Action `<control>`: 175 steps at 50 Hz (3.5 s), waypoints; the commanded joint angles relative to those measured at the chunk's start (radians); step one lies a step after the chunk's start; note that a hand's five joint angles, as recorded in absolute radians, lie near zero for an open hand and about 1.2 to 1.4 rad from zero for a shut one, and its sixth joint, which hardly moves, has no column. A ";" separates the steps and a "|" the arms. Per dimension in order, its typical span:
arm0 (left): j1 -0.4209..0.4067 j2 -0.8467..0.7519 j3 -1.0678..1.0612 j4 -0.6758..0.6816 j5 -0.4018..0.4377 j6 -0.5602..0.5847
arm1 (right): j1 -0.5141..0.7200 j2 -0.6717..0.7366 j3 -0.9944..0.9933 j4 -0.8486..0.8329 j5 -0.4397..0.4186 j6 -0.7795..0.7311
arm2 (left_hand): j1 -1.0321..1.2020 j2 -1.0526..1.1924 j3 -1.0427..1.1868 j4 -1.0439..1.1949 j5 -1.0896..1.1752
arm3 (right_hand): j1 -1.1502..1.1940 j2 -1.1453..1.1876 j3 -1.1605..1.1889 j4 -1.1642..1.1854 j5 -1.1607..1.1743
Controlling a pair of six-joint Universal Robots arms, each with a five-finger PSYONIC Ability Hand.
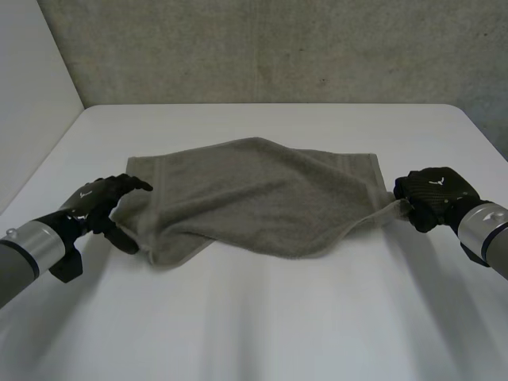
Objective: Fold the towel.
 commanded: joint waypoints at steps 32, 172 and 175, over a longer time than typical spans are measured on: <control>-0.106 0.173 -0.261 0.016 -0.099 0.583 | 0.009 0.003 0.024 0.000 0.004 -0.008 | -0.038 -0.007 -0.007 -0.015 0.031 | 0.070 0.089 0.067 0.071 0.055; -0.213 -0.225 0.347 0.059 -0.242 -0.018 | 0.102 0.083 -0.148 -0.190 -0.025 0.012 | 1.077 1.108 1.108 1.101 1.146 | 0.070 0.089 0.067 0.071 0.055; -0.189 -0.194 0.284 0.053 -0.222 0.006 | 0.079 0.058 -0.058 -0.181 -0.036 0.007 | 1.077 1.108 1.108 1.101 1.146 | 0.070 0.089 0.067 0.071 0.055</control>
